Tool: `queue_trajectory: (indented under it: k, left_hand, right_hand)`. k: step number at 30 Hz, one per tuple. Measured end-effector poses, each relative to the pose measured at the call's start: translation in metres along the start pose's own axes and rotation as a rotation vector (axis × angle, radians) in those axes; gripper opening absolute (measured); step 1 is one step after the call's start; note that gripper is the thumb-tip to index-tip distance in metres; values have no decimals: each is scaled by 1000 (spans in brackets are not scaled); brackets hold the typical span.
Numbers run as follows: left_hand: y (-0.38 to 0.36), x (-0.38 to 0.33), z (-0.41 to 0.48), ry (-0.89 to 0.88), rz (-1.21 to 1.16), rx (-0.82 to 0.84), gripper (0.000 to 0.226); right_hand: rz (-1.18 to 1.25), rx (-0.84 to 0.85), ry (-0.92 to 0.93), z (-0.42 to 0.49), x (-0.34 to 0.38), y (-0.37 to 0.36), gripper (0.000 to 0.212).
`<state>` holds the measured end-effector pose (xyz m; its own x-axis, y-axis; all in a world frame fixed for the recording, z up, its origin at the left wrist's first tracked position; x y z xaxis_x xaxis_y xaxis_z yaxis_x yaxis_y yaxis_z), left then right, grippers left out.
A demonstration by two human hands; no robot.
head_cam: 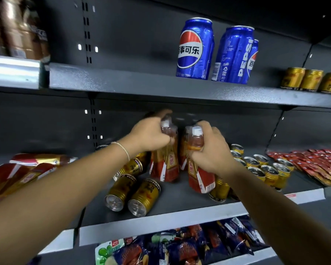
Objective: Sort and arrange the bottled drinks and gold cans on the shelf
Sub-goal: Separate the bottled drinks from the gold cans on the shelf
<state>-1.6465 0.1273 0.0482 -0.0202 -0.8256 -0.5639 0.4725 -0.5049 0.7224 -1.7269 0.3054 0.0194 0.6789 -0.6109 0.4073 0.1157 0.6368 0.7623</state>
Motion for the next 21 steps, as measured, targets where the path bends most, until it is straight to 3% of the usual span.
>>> queue_trajectory:
  k: [6, 16, 21]
  left_hand:
    - [50, 17, -21, 188, -26, 66, 46]
    - [136, 74, -79, 270, -71, 51, 69]
    - [183, 115, -123, 361, -11, 1, 41]
  right_hand:
    - [124, 174, -19, 6, 51, -3, 75]
    - [318, 394, 155, -10, 181, -54, 66]
    - [354, 470, 197, -14, 241, -90, 74]
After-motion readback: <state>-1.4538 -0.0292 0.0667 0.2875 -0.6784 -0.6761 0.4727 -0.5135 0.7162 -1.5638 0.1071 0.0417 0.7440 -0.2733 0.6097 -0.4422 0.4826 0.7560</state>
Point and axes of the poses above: each hand's wrist, its own z-axis towards the middle knuckle, its own y-axis out of the back of the hand, x = y × z, the point moved 4 cm from there along z, towards the middle knuckle, and after that the axes turned 1 degree about x, right-handed, at the moved point
